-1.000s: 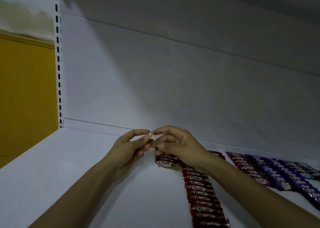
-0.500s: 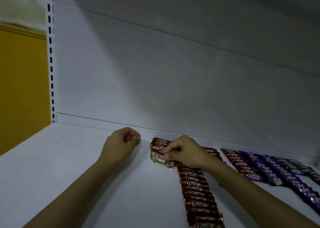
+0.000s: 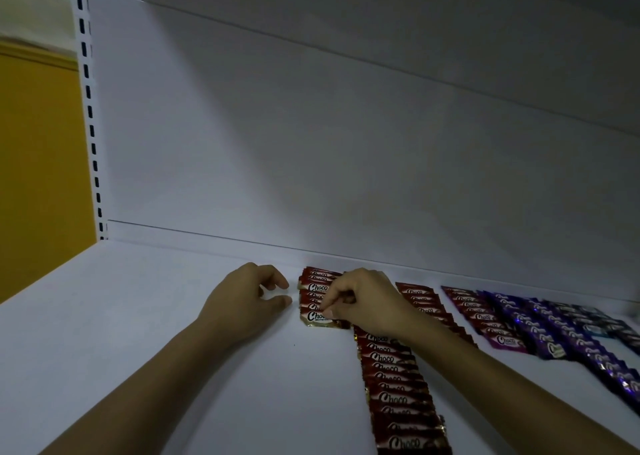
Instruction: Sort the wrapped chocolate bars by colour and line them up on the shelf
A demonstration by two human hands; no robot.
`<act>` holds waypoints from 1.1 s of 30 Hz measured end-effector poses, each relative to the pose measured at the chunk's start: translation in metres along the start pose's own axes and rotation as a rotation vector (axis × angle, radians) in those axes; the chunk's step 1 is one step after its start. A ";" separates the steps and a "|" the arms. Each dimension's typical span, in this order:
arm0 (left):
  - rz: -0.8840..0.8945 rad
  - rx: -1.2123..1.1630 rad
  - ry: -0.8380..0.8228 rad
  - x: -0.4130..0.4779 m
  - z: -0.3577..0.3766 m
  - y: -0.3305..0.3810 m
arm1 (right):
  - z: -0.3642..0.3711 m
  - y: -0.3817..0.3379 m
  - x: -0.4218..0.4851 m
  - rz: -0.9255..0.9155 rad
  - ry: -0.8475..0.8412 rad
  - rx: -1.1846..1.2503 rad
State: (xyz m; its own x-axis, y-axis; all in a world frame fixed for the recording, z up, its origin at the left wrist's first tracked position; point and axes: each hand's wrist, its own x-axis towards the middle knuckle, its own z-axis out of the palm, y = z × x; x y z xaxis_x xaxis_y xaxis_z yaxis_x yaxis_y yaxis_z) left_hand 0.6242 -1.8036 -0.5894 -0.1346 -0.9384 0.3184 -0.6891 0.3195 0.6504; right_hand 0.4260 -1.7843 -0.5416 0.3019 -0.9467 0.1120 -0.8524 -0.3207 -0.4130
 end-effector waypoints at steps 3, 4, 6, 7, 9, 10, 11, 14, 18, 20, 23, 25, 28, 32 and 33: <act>0.009 0.048 0.010 0.000 0.000 -0.001 | 0.000 0.001 -0.001 -0.012 0.018 0.014; 0.014 0.064 0.018 0.000 0.000 -0.002 | 0.001 0.002 -0.001 -0.018 0.023 0.017; 0.031 0.102 0.038 0.000 -0.001 -0.003 | 0.002 0.004 0.000 -0.032 0.037 0.021; 0.037 0.123 0.044 0.000 -0.002 -0.003 | 0.003 0.005 0.000 -0.040 0.045 0.020; 0.042 0.156 0.034 -0.001 -0.002 -0.002 | 0.005 0.007 0.000 -0.050 0.067 0.025; 0.049 0.169 0.016 -0.001 -0.001 -0.002 | 0.005 0.008 0.001 -0.052 0.085 0.039; 0.063 0.188 -0.009 -0.002 0.000 -0.002 | 0.004 0.010 0.001 -0.052 0.111 0.061; 0.111 0.309 -0.116 -0.002 0.005 -0.003 | -0.006 0.018 0.001 -0.021 0.218 0.136; 0.102 0.384 -0.222 -0.003 0.008 -0.005 | -0.025 0.038 -0.006 0.040 0.305 0.114; 0.087 0.421 -0.249 -0.003 0.009 -0.002 | -0.030 0.046 -0.010 0.070 0.250 0.044; 0.055 0.478 -0.294 0.000 0.013 0.007 | -0.027 0.048 -0.009 0.095 0.125 -0.049; 0.042 0.491 -0.318 0.002 0.016 0.012 | -0.023 0.044 -0.003 0.089 0.084 -0.111; 0.042 0.517 -0.354 0.004 0.022 0.015 | -0.016 0.038 0.004 0.076 0.066 -0.154; 0.043 0.509 -0.315 0.003 0.026 0.014 | -0.011 0.038 0.006 0.054 0.123 -0.113; 0.053 0.522 -0.310 0.003 0.026 0.013 | -0.010 0.039 0.006 0.052 0.125 -0.113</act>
State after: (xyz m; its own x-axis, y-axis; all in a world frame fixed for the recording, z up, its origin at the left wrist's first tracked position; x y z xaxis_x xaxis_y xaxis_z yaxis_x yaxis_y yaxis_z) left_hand 0.5964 -1.8057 -0.5977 -0.3252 -0.9428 0.0739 -0.9235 0.3334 0.1900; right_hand 0.3899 -1.8026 -0.5482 0.2066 -0.9561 0.2079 -0.9104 -0.2657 -0.3173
